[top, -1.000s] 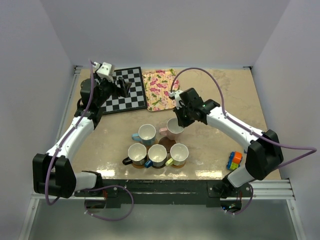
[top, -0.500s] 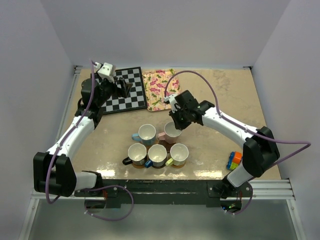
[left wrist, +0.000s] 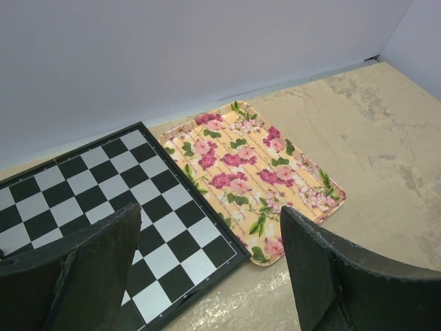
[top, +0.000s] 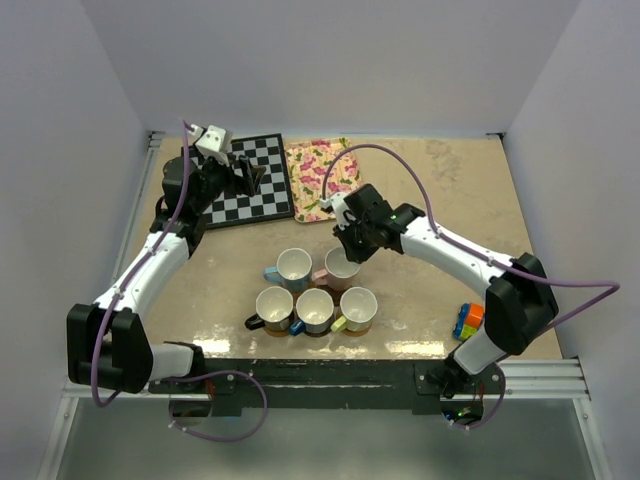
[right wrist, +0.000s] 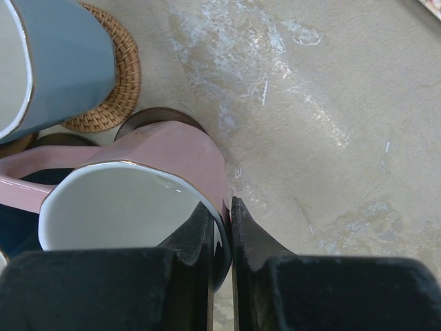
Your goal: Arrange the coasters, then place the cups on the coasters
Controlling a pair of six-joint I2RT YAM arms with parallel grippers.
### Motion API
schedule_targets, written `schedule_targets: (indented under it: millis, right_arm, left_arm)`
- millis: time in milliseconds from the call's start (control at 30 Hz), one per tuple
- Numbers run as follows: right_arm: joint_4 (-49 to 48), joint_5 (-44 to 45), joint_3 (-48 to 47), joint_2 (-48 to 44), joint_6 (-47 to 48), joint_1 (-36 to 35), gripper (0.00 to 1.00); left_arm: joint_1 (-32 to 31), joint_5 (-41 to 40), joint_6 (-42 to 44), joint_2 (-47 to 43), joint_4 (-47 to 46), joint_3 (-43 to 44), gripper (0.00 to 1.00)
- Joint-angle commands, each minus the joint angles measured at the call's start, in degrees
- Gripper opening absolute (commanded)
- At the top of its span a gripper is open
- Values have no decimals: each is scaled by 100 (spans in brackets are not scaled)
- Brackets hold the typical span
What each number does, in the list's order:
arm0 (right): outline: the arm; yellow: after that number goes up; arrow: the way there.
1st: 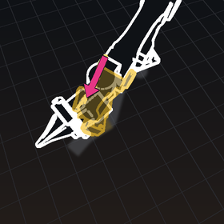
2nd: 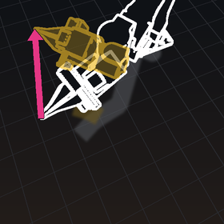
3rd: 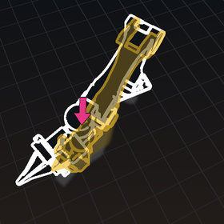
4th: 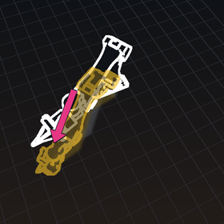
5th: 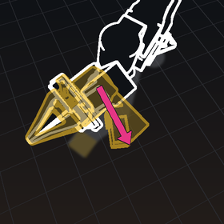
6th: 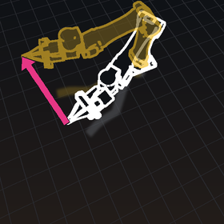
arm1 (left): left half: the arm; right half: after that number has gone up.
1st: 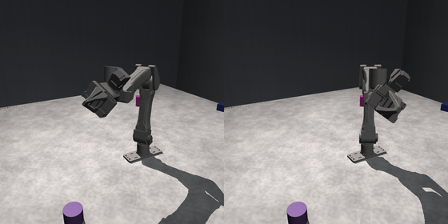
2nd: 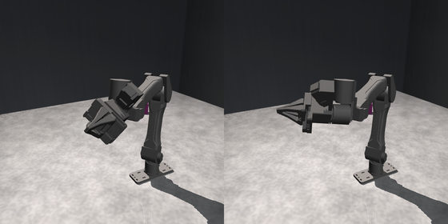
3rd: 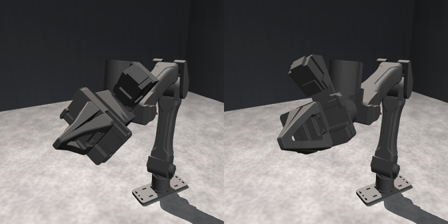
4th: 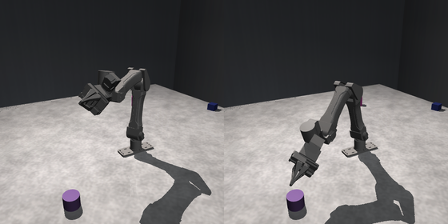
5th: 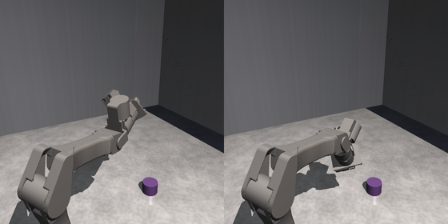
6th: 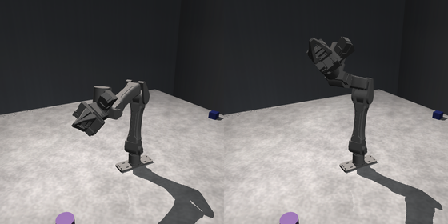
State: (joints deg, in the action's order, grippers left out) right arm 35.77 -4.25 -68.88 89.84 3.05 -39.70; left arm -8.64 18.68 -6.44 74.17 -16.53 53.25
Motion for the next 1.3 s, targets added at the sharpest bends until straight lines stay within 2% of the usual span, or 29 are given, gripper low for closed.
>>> schedule_targets:
  millis: [0, 1067, 1267]
  right_arm:
    - [-307, -199, -292, -55, 55, -125, 0]
    - [-343, 161, -249, -11, -208, -468, 0]
    - [-343, 232, -222, -28, -235, -495, 6]
  left_arm:
    - [38, 83, 37, 10, -157, 238, 86]
    - [38, 119, 11, 10, -166, 238, 86]
    - [38, 119, 2, 10, -166, 238, 86]
